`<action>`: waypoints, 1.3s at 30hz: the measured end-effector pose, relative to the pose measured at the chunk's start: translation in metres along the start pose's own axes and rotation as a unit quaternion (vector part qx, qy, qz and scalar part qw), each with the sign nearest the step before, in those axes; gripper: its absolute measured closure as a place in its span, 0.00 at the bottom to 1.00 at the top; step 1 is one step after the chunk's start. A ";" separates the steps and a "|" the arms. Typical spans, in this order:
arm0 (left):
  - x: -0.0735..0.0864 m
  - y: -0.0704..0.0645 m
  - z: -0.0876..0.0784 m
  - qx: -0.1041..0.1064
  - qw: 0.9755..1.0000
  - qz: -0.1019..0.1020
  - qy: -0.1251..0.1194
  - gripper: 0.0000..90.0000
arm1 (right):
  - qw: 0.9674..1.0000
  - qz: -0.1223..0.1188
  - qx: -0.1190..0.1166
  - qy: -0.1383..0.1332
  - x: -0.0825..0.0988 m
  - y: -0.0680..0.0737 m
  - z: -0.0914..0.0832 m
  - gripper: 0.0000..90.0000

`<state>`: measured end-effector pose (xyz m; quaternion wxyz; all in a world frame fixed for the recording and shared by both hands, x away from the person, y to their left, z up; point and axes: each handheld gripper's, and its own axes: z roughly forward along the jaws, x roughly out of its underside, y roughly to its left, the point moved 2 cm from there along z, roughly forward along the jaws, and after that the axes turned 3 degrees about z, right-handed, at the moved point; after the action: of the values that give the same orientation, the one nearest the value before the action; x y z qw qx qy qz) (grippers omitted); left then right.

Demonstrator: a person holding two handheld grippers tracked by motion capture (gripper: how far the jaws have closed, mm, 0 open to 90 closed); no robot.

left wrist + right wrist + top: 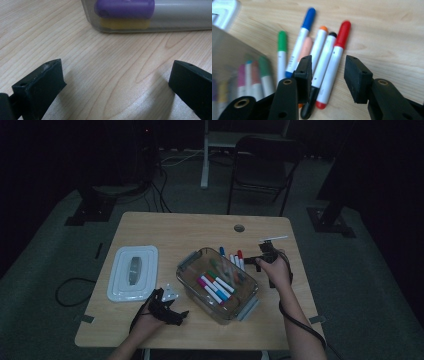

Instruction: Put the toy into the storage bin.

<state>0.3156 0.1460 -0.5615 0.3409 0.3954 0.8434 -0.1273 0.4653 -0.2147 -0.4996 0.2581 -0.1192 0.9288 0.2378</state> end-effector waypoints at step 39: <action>0.000 0.000 0.000 0.000 1.000 0.000 0.000 0.01 | 0.998 0.057 0.012 -0.010 -0.008 -0.008 -0.011 0.85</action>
<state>0.3156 0.1460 -0.5615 0.3407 0.3954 0.8434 -0.1273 0.4702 -0.2266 -0.4900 0.2546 -0.0609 0.9343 0.2421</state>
